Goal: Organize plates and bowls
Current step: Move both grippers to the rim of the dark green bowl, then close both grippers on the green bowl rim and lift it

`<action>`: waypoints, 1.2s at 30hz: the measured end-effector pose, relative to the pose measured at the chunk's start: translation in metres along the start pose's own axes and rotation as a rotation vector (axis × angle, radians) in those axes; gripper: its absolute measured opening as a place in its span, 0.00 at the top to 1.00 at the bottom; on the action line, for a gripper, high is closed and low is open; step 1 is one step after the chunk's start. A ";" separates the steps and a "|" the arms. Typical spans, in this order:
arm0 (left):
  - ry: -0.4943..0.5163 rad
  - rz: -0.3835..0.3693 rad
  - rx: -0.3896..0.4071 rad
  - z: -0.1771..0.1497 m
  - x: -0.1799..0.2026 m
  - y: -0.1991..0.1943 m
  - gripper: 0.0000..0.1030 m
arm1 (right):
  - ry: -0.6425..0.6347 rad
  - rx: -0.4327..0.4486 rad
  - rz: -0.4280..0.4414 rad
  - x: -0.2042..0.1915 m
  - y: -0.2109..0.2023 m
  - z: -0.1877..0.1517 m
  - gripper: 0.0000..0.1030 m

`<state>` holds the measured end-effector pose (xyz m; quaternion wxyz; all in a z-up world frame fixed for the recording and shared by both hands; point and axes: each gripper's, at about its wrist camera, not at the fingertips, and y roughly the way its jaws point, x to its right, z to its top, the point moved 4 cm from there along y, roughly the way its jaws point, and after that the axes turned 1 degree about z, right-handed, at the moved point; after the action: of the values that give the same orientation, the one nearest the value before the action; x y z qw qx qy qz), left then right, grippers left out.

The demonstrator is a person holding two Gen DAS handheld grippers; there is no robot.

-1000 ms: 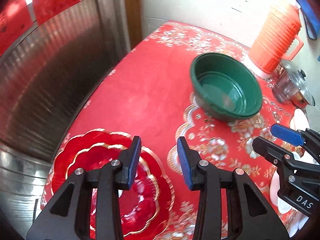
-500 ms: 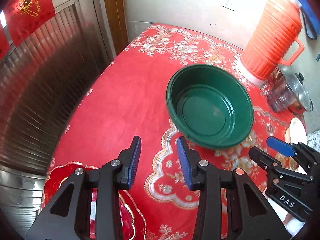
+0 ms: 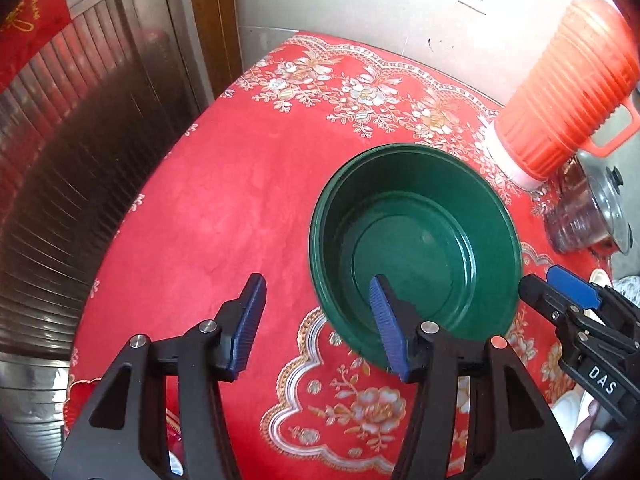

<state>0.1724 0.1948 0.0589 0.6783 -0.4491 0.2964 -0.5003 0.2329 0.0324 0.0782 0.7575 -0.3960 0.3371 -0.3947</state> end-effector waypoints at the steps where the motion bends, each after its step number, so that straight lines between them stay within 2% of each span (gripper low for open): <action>1: 0.000 0.006 -0.005 0.001 0.000 0.003 0.47 | 0.000 -0.001 -0.004 0.001 0.002 0.000 0.49; 14: -0.007 0.001 -0.059 0.009 0.005 0.034 0.47 | -0.001 -0.053 -0.027 0.008 0.034 0.004 0.48; 22: -0.002 0.006 -0.093 0.012 0.015 0.052 0.47 | 0.019 -0.081 -0.013 0.012 0.052 0.006 0.46; 31: 0.028 0.019 -0.145 0.010 0.024 0.074 0.47 | -0.029 -0.094 0.015 0.007 0.066 0.005 0.47; 33: 0.055 0.021 -0.167 0.007 0.028 0.079 0.47 | -0.030 -0.102 0.019 0.007 0.070 0.004 0.60; 34: 0.060 0.006 -0.156 0.006 0.030 0.078 0.48 | -0.031 -0.103 0.023 0.007 0.071 0.003 0.70; 36: 0.066 -0.001 -0.154 0.005 0.033 0.076 0.54 | -0.053 -0.105 0.012 0.005 0.071 0.002 0.73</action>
<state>0.2185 0.1727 -0.0068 0.6313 -0.4835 0.3560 -0.4909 0.2606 0.0552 0.0163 0.7466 -0.4434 0.3396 -0.3615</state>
